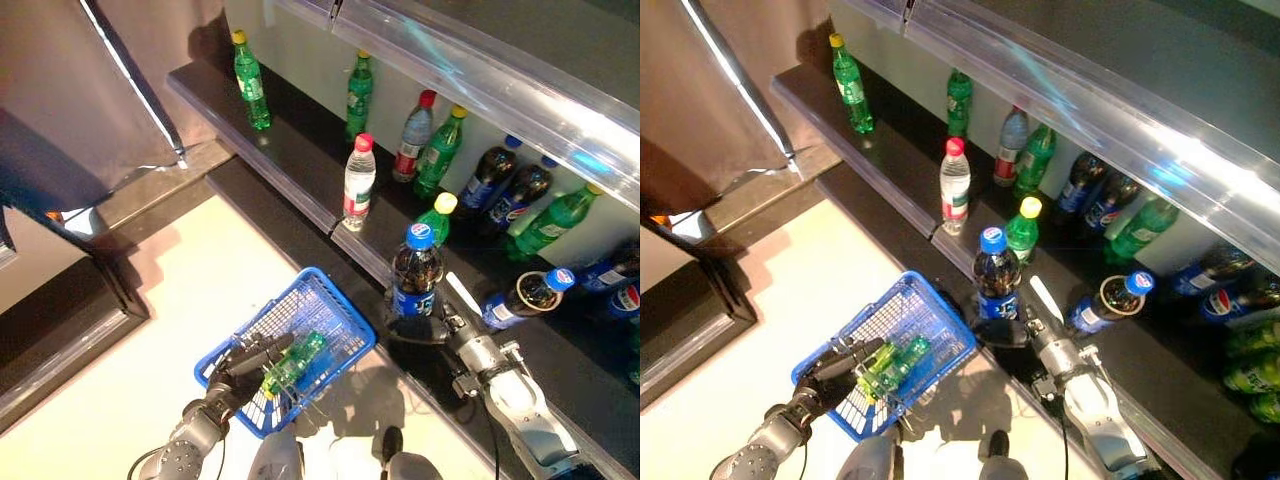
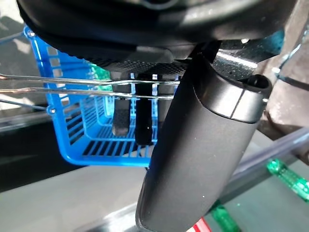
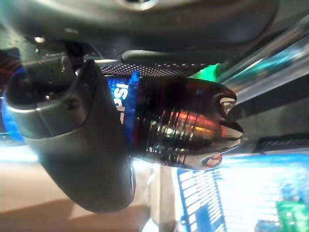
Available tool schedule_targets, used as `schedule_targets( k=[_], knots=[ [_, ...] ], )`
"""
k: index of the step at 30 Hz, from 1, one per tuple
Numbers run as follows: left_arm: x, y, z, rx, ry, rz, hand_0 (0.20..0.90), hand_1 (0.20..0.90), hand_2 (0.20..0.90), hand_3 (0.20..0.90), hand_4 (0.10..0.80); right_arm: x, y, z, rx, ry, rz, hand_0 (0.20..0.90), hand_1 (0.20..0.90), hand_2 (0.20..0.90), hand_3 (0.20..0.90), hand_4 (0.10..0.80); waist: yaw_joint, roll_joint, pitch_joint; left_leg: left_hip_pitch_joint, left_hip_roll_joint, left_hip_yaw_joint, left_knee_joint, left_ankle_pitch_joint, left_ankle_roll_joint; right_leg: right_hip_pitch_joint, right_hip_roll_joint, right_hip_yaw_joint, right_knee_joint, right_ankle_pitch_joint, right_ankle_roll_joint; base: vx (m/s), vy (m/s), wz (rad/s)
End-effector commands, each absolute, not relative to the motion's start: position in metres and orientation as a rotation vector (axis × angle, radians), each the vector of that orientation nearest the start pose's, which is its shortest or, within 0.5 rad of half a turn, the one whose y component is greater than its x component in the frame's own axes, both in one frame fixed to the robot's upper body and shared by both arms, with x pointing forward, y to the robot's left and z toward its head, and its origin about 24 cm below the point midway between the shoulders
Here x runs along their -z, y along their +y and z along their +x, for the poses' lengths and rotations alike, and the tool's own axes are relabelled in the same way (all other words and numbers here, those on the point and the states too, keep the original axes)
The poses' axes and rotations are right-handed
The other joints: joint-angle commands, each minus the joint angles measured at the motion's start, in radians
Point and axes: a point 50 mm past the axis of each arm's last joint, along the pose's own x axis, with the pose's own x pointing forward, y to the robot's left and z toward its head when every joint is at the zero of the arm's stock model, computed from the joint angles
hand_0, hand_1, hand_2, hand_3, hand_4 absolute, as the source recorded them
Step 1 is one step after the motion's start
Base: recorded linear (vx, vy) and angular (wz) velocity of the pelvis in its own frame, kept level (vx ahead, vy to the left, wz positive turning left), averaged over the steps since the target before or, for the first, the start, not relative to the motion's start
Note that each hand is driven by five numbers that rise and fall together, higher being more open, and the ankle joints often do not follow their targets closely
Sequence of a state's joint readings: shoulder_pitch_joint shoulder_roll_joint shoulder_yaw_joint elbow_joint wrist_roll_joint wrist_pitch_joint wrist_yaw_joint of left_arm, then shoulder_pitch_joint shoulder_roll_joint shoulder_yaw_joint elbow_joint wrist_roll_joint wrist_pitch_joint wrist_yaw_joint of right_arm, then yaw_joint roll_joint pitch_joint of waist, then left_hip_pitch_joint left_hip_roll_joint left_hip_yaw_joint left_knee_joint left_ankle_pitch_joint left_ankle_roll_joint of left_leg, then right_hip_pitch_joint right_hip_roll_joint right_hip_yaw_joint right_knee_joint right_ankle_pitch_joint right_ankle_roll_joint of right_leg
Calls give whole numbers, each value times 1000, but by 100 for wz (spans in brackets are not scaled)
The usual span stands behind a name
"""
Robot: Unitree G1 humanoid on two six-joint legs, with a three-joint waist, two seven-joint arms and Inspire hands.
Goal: Pick up the drink and place into the basket.
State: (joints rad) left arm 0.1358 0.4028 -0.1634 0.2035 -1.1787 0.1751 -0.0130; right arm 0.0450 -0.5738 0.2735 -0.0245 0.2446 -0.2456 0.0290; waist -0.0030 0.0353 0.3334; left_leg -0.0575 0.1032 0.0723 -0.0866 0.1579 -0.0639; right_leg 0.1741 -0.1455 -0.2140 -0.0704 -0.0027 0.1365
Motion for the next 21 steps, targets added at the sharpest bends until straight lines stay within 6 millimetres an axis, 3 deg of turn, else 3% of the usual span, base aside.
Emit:
schedule_targets(
  k=[1,10,16,21],
  knots=[
    [-76,171,238,406,18,-977,300,300,300,200,100,-118,-160,244,-432,-459,-173,300,300,300,200,100,8,-7,-159,88,41,-17,67,-101,-59,-99,-9,23,65,-4,-35,44,153,3],
    [-114,165,229,539,-20,-1017,300,300,300,200,100,-86,-141,241,-460,-331,-189,300,300,300,200,100,35,-8,-206,146,4,-19,13,-137,-40,-58,-47,9,-6,35,10,58,83,16],
    [-135,164,225,620,-65,-1022,300,300,300,200,100,-78,-136,241,-473,-298,-214,300,300,300,200,100,55,-14,-226,156,2,-20,-1,-144,-33,-49,-49,-6,-16,36,15,36,-9,6],
    [-146,160,223,695,-98,-1015,300,300,300,200,100,-61,-131,241,-494,-218,-333,300,300,300,200,100,66,-17,-235,157,5,-22,-1,-145,-34,-44,-47,-14,-17,33,14,21,-23,5]
  ],
)
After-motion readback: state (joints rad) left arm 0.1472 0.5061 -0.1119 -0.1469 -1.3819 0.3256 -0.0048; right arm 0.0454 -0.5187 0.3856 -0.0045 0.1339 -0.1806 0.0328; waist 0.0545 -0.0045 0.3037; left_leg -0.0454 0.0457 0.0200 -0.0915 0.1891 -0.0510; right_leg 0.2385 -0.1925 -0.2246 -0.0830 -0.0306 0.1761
